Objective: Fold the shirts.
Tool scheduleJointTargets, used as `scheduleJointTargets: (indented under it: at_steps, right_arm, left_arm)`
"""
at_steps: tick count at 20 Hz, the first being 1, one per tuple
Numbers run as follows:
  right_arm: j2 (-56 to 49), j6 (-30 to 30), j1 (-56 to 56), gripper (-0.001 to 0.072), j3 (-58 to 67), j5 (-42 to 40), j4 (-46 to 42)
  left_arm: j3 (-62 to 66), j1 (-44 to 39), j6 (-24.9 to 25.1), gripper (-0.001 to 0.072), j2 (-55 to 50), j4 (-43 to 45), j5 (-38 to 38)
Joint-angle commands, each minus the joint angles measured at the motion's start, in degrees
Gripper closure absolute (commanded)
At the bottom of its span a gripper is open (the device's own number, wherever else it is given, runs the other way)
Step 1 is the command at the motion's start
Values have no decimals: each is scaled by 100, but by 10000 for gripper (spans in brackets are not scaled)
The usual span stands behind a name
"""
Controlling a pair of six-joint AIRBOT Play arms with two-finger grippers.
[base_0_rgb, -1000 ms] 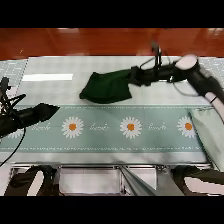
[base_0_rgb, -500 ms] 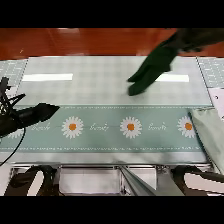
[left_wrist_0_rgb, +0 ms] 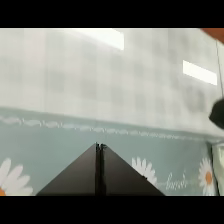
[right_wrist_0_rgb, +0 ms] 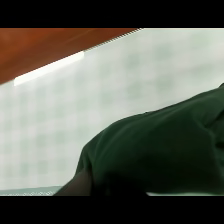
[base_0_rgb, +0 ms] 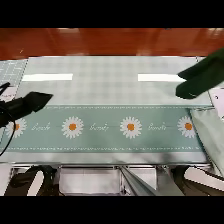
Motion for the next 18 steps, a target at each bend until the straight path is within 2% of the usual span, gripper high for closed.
scheduleJointTargets:
  at_steps: [1,7,11,16,18]
  right_arm:
    - [55,-7,-905,690,15,472,-103]
    - [341,66,-1690,691,-452,957,-1296]
    - [1126,59,-2188,691,-2173,1049,-2293]
    - [2190,431,-3410,690,-3823,1029,-4365]
    - [2354,514,-3724,689,-4188,1025,-4548]
  left_arm:
    - [149,63,-2,686,2,0,763]
    - [149,299,131,686,-127,0,1338]
    - [149,299,269,686,-372,-2,1655]
    - [149,278,393,686,-940,-2,1851]
    - [149,214,542,686,-1204,-4,1856]
